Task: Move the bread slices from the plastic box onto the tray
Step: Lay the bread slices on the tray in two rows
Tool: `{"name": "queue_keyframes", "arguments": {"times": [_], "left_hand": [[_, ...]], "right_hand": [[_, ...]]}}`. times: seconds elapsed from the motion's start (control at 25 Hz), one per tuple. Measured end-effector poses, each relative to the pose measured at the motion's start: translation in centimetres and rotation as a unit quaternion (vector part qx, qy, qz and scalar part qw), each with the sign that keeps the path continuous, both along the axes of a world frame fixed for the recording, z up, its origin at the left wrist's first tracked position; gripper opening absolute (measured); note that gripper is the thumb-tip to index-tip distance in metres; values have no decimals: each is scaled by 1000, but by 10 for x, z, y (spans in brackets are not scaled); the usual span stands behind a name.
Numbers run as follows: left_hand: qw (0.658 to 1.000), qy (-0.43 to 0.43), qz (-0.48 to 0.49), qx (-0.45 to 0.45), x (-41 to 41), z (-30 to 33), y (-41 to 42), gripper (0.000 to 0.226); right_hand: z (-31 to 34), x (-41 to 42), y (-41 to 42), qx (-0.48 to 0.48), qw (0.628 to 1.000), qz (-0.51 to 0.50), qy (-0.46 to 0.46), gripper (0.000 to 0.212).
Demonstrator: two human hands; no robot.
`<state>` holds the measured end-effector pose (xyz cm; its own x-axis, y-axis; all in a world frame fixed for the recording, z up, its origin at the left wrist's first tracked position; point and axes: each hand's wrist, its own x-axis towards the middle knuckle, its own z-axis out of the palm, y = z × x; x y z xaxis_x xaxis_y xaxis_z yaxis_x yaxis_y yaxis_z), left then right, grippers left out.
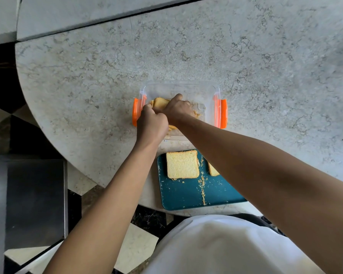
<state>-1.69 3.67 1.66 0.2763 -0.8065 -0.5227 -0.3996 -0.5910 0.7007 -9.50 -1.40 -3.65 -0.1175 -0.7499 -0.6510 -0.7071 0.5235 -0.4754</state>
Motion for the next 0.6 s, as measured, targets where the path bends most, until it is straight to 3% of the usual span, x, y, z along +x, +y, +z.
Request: {"name": "queue_keyframes", "arguments": {"times": [0.12, 0.2, 0.28, 0.4, 0.52, 0.6], "left_hand": [[992, 76, 102, 16, 1, 6, 2, 36], [949, 215, 222, 65, 7, 10, -4, 41], [910, 287, 278, 112, 14, 14, -10, 55], [885, 314, 315, 137, 13, 20, -22, 61], [879, 284, 345, 168, -2, 23, -31, 33], [872, 265, 363, 193, -12, 18, -35, 27]], "right_hand": [[0, 0, 2, -20, 1000, -3, 7, 93], [1, -3, 3, -40, 999, -9, -2, 88], [1, -9, 5, -47, 997, -41, -33, 82], [0, -24, 7, -46, 991, -105, -71, 68], [2, -33, 11, -45, 987, -119, -94, 61], [4, -33, 13, -48, 986, -117, -106, 58]]}}
